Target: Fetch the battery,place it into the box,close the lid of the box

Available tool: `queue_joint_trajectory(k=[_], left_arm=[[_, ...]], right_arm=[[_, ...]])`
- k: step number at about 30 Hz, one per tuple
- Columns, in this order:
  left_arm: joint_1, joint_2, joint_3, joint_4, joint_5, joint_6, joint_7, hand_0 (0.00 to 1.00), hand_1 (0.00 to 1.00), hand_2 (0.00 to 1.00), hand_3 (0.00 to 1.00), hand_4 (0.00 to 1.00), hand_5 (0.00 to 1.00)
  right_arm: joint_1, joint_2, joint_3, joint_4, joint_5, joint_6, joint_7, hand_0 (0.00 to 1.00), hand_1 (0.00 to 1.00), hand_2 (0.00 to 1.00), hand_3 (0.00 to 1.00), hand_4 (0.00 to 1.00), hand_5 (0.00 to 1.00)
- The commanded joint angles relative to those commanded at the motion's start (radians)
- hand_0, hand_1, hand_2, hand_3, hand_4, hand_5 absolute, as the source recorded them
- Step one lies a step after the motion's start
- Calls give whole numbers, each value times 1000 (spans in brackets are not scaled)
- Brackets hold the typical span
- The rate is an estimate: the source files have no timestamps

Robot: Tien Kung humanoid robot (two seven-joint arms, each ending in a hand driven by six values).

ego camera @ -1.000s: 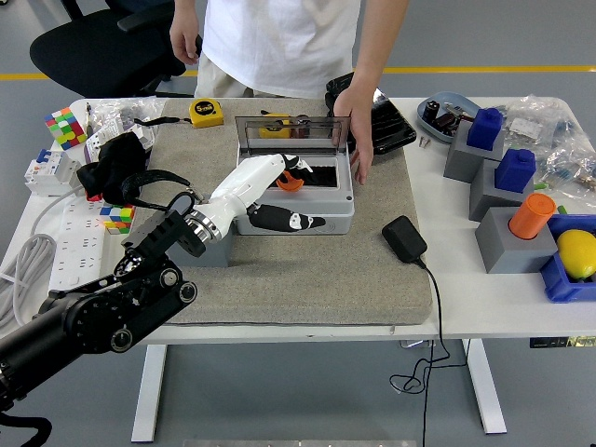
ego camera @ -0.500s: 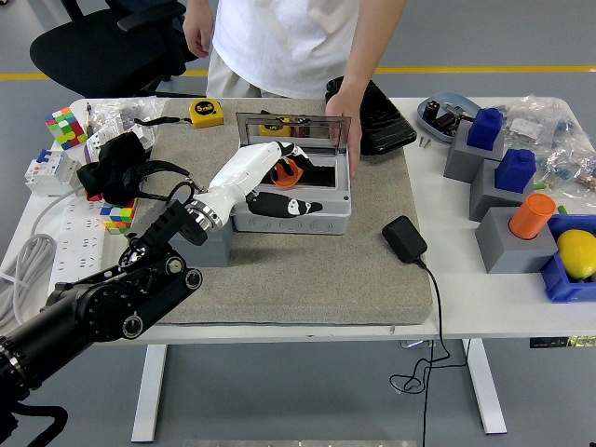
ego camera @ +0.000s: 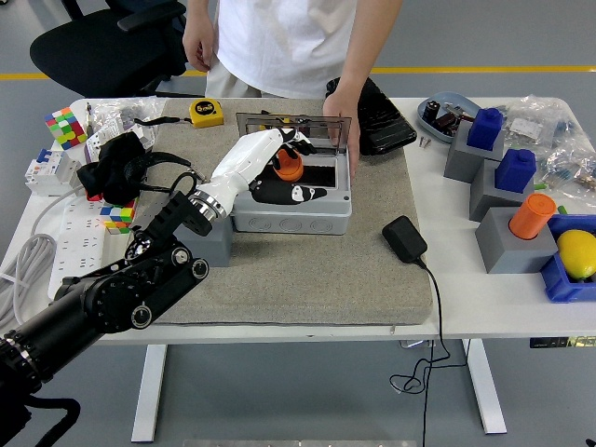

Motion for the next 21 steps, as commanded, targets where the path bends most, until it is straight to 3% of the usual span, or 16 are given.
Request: queue_joint_trajectory(k=[14,21], left_arm=[[-15,-16,-17,14,3,1,3,556,651,648,615,986,436],[-8,-7,-43,-19,-1,3,-3,548,650,647,618,986,437]], right_arm=[[1,1,-2,0,-1,0,1,576,626,653,547,941,485],[1,1,-3,0,1,1,0,575,625,653,548,941,484]])
